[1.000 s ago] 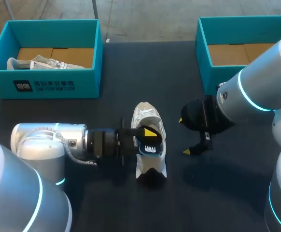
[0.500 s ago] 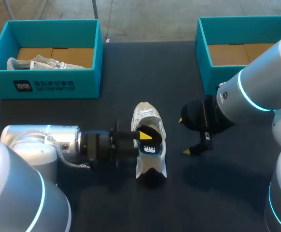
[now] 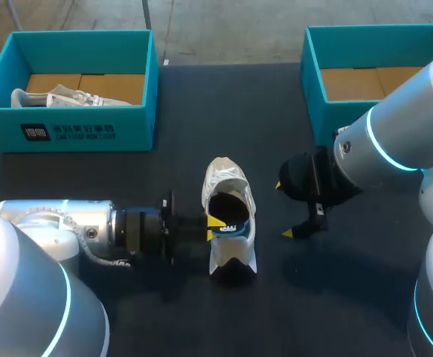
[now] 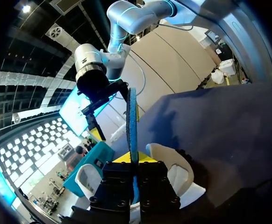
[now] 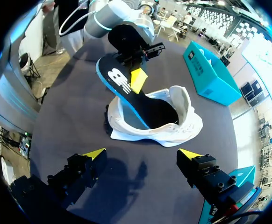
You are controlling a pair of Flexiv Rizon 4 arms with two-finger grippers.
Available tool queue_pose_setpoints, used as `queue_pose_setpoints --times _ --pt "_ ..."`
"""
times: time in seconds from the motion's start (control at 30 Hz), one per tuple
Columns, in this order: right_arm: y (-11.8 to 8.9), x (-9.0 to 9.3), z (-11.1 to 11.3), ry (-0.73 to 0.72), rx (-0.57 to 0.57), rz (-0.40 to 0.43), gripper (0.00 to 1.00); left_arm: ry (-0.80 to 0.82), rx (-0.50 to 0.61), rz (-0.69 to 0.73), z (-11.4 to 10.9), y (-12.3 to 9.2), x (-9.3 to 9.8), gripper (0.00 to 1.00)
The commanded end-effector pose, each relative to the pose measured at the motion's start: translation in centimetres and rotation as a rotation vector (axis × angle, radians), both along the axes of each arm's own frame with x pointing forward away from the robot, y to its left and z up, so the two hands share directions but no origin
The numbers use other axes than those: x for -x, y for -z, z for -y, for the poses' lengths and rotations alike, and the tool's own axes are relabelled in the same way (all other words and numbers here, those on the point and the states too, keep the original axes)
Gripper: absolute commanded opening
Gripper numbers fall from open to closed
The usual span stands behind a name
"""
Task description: Take the shoe out of the shoebox, open the shoe tongue, remove and reinsert the insole, then place the shoe into the shoebox
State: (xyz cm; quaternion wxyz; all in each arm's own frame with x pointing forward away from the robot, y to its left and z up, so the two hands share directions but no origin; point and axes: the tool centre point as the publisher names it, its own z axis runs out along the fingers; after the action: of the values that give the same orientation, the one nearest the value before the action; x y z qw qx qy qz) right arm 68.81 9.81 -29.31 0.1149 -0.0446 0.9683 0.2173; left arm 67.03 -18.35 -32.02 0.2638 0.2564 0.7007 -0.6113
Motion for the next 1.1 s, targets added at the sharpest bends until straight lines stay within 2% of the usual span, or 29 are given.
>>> queue_pose_setpoints --times 0.03,0.33,0.67,0.93,0.97,1.0,1.1 --pt "0.1 0.0 0.1 -0.002 -0.002 0.0 1.0 0.002 -0.003 -0.004 0.1 0.8 -0.7 0.0" --pt "0.1 0.0 0.1 -0.002 -0.002 0.0 1.0 -0.017 -0.012 -0.004 -0.1 2.0 -2.1 0.0" --pt "0.1 0.0 0.1 -0.002 -0.002 0.0 1.0 -0.024 -0.016 0.025 0.8 2.6 -3.7 0.0" --pt "0.1 0.0 0.1 -0.002 -0.002 0.0 1.0 -0.037 -0.031 0.031 0.7 3.0 -4.0 0.0" --pt "0.1 0.0 0.1 -0.002 -0.002 0.0 1.0 -0.038 -0.026 0.035 0.7 2.7 -3.9 0.09" --pt "0.1 0.0 0.1 -0.002 -0.002 0.0 1.0 -0.04 -0.019 0.041 0.7 2.4 -3.8 0.23" --pt "0.1 0.0 0.1 -0.002 -0.002 0.0 1.0 -0.039 -0.008 0.058 0.5 1.3 -3.3 0.35"
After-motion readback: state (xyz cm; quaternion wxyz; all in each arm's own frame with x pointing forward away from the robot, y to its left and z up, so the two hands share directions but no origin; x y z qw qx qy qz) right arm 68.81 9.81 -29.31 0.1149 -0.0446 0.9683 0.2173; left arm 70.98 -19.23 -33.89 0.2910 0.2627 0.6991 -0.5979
